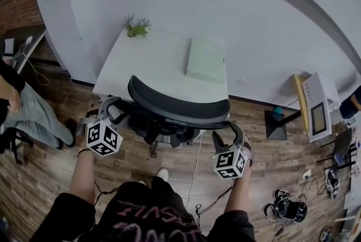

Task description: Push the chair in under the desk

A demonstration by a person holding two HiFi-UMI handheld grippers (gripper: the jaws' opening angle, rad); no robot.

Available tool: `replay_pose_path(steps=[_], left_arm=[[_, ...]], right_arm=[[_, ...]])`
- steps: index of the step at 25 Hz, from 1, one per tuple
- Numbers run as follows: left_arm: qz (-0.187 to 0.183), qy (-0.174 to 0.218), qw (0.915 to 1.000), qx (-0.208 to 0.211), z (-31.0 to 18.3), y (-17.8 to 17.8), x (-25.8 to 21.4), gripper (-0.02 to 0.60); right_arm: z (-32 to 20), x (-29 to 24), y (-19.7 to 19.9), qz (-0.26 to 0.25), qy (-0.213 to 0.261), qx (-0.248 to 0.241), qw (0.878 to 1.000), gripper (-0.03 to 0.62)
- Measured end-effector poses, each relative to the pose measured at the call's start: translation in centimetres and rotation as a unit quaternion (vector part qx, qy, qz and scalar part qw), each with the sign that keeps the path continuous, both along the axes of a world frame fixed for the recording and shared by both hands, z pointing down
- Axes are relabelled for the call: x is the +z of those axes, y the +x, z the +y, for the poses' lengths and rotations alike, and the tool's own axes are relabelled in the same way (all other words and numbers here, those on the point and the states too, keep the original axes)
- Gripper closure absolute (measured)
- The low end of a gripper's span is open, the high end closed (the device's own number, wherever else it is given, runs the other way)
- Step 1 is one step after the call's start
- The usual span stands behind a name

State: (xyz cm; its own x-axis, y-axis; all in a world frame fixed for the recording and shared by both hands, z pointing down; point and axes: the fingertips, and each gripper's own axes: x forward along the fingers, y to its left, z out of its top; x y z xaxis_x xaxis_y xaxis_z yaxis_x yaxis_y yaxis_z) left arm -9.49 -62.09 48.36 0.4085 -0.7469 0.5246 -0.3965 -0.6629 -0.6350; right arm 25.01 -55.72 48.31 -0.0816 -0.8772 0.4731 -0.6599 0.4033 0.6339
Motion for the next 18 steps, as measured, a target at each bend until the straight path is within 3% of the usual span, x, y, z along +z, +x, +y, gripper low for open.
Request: replay_pose_path(steps=[4,11,18], left_arm=[[0.015,0.006,0.9999,-0.006,1.1,-0.6,-0.4,0.349],[0.084,0.023,0.9958,-0.026,3.1,-1.6,-2.7,0.428],[0.145,0.042,0.9882,-0.023,5.6,-2.1,-5.2,0.511]], right_arm=[[1.6,-0.6,-0.3,-0.033,0.018,0.024,0.999,0.327],[4.6,-3.1,-2.8,-0.123,0.073,0.064,0.988,0.479],[7.2,-4.4,-4.5,-0.156,0.097,0.097,0.978,0.54]])
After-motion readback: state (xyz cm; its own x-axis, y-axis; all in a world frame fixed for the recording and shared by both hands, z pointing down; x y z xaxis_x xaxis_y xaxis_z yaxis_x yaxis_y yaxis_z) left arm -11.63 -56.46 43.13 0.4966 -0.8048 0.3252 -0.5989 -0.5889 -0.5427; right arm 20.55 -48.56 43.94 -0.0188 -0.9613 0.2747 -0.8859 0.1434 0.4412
